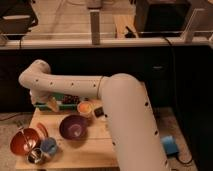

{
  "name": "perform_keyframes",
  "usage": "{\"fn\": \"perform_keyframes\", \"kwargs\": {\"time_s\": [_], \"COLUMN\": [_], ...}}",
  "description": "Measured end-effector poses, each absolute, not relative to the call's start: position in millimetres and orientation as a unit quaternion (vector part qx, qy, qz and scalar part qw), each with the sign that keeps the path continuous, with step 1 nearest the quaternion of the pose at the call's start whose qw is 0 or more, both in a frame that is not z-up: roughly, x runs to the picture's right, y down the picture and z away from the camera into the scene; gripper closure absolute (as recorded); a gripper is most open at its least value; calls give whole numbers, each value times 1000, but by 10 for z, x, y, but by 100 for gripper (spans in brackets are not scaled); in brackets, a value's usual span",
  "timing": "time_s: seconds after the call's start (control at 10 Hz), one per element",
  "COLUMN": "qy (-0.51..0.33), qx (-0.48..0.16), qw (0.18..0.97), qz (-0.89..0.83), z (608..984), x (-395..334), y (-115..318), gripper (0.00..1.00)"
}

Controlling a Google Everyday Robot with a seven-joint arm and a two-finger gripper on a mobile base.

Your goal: Place pepper in metal cup

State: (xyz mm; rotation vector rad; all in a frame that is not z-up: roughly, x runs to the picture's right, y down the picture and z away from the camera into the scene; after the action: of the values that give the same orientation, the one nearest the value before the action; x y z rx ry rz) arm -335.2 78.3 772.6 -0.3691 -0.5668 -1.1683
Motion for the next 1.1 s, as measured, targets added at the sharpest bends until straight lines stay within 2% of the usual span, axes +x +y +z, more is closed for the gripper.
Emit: {"fn": "perform_keyframes", "kwargs": {"time_s": [0.4,1.1], "qy": [-279,-321], "qx": [-175,-203], "qw": [772,760], "qz": [-544,-527], "z": [7622,7505], "x": [-3526,-3804], "y": [781,1066], "gripper": [20,20]}}
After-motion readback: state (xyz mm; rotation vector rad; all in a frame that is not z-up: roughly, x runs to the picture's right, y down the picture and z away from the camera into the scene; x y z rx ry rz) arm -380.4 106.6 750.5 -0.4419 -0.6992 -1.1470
